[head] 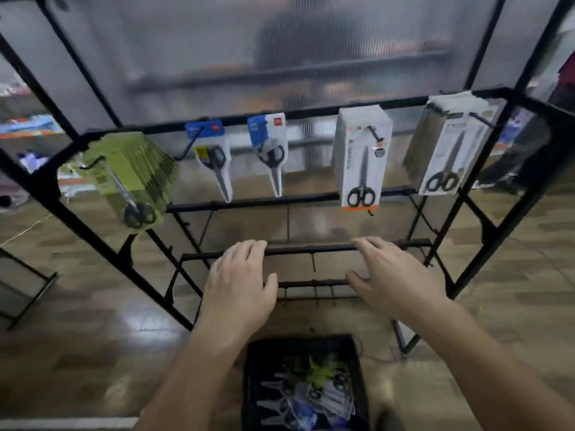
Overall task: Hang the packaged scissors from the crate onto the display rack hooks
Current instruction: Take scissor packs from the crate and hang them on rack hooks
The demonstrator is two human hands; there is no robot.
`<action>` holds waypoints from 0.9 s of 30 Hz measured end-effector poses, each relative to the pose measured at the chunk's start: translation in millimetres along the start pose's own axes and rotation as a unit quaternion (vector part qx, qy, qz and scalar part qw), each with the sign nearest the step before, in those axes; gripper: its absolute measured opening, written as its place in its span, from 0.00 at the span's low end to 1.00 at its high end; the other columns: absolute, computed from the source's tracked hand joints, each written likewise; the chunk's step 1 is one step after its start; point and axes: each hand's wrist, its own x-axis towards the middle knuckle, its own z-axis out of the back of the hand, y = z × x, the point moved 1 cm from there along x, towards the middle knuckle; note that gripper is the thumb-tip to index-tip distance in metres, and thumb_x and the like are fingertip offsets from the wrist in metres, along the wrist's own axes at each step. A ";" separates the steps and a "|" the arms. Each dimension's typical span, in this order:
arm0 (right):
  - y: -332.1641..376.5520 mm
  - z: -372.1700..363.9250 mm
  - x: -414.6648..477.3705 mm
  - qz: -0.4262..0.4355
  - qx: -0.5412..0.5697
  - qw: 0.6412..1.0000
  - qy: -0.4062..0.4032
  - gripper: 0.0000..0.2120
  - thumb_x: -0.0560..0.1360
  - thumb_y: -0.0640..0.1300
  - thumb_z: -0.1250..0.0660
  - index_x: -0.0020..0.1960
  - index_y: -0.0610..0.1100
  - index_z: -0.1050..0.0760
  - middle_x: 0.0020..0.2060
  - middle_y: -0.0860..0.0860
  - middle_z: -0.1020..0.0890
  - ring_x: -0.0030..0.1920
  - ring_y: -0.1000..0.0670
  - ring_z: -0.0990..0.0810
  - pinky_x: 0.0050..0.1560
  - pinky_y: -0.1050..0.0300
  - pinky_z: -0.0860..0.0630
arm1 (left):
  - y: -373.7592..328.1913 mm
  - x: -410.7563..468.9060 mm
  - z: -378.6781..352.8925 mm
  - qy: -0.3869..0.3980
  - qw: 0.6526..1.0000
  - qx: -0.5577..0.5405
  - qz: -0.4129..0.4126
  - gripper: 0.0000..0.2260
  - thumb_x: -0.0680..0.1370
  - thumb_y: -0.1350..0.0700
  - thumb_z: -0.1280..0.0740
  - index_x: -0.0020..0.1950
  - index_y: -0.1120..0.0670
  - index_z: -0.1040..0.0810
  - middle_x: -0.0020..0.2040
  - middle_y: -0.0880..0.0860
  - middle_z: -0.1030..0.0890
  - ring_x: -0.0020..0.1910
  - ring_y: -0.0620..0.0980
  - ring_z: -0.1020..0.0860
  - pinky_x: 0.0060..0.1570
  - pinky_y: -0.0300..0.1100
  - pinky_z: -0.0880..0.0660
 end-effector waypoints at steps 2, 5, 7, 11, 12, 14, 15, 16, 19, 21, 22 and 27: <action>21.1 -15.0 -10.0 -0.009 -0.003 1.000 0.019 0.28 0.82 0.57 0.40 0.80 0.52 0.41 0.76 0.54 0.33 0.73 0.48 0.32 0.67 0.53 0.30 | 25.0 -12.3 -5.0 0.019 1.000 -0.003 0.008 0.27 0.83 0.46 0.39 0.81 0.49 0.40 0.79 0.47 0.35 0.79 0.48 0.39 0.77 0.48 0.39; 36.6 -32.8 -23.3 -0.026 -0.024 0.998 0.056 0.28 0.83 0.57 0.40 0.80 0.52 0.41 0.76 0.53 0.33 0.73 0.48 0.32 0.68 0.52 0.31 | 49.8 -26.9 -14.2 0.046 0.999 -0.007 0.012 0.28 0.84 0.45 0.40 0.82 0.49 0.42 0.80 0.47 0.37 0.79 0.49 0.41 0.78 0.49 0.41; 38.9 -41.7 -27.6 -0.038 -0.034 0.996 0.073 0.28 0.82 0.57 0.40 0.79 0.51 0.40 0.75 0.52 0.32 0.73 0.47 0.32 0.68 0.51 0.30 | 61.1 -30.5 -21.5 0.054 0.999 -0.003 0.005 0.28 0.83 0.45 0.40 0.82 0.49 0.42 0.80 0.48 0.36 0.79 0.49 0.40 0.78 0.49 0.41; 34.3 -56.9 -23.2 -0.055 -0.048 0.992 0.101 0.27 0.82 0.57 0.41 0.78 0.50 0.39 0.73 0.50 0.29 0.72 0.45 0.30 0.66 0.50 0.28 | 77.1 -26.6 -39.5 0.079 0.997 0.007 -0.008 0.27 0.82 0.47 0.39 0.81 0.50 0.39 0.78 0.50 0.34 0.78 0.52 0.38 0.76 0.51 0.37; 32.7 -61.8 -21.4 -0.058 -0.051 0.990 0.114 0.28 0.82 0.57 0.41 0.79 0.50 0.40 0.74 0.49 0.29 0.72 0.45 0.30 0.67 0.50 0.28 | 79.9 -25.6 -45.3 0.088 0.996 0.009 -0.007 0.27 0.82 0.47 0.38 0.80 0.51 0.38 0.78 0.50 0.33 0.78 0.52 0.36 0.75 0.51 0.36; 29.3 -75.1 -17.1 -0.067 -0.052 0.987 0.140 0.29 0.82 0.58 0.40 0.80 0.50 0.41 0.74 0.49 0.30 0.72 0.44 0.30 0.67 0.49 0.28 | 84.2 -23.3 -60.6 0.098 0.995 0.007 0.004 0.27 0.81 0.47 0.36 0.79 0.51 0.36 0.76 0.52 0.30 0.76 0.53 0.33 0.73 0.52 0.33; 26.3 -83.8 -14.2 -0.072 -0.049 0.985 0.152 0.30 0.81 0.58 0.40 0.80 0.50 0.41 0.74 0.48 0.30 0.72 0.44 0.30 0.67 0.48 0.27 | 85.8 -22.6 -69.9 0.105 0.994 0.003 0.012 0.27 0.81 0.47 0.36 0.79 0.51 0.36 0.76 0.52 0.30 0.75 0.54 0.32 0.73 0.52 0.33; 23.4 -92.6 -11.5 -0.076 -0.047 0.982 0.165 0.30 0.81 0.58 0.39 0.80 0.50 0.41 0.74 0.48 0.29 0.72 0.43 0.29 0.67 0.48 0.27 | 86.7 -22.8 -80.2 0.113 0.993 -0.002 0.019 0.28 0.81 0.47 0.36 0.80 0.51 0.37 0.76 0.52 0.29 0.74 0.54 0.32 0.73 0.52 0.32; 7.0 -126.3 -0.9 -0.087 -0.033 0.973 0.211 0.29 0.80 0.58 0.38 0.79 0.52 0.39 0.72 0.48 0.27 0.68 0.42 0.26 0.63 0.47 0.24 | 86.4 -25.5 -117.4 0.145 0.988 -0.034 0.045 0.28 0.82 0.47 0.37 0.80 0.51 0.38 0.76 0.52 0.30 0.75 0.53 0.32 0.74 0.52 0.33; -7.7 -154.0 7.2 -0.084 -0.029 0.965 0.245 0.27 0.80 0.57 0.38 0.76 0.52 0.37 0.70 0.48 0.26 0.66 0.42 0.25 0.60 0.47 0.23 | 86.4 -29.3 -148.5 0.170 0.981 -0.058 0.066 0.28 0.82 0.47 0.37 0.80 0.51 0.37 0.77 0.52 0.31 0.76 0.53 0.33 0.74 0.52 0.33; -15.9 -171.0 11.7 -0.084 -0.032 0.960 0.265 0.25 0.81 0.56 0.38 0.75 0.51 0.36 0.69 0.47 0.25 0.65 0.42 0.24 0.58 0.47 0.23 | 88.2 -31.1 -168.6 0.179 0.979 -0.062 0.077 0.27 0.82 0.47 0.37 0.80 0.50 0.37 0.76 0.51 0.31 0.75 0.53 0.33 0.73 0.52 0.32; -70.6 -315.7 37.8 -0.082 -0.056 0.931 0.351 0.21 0.81 0.56 0.38 0.70 0.48 0.32 0.62 0.46 0.20 0.59 0.43 0.20 0.56 0.45 0.21 | 112.4 -50.3 -308.2 0.238 0.962 -0.067 0.113 0.25 0.82 0.48 0.35 0.78 0.51 0.35 0.72 0.53 0.26 0.70 0.56 0.28 0.67 0.52 0.28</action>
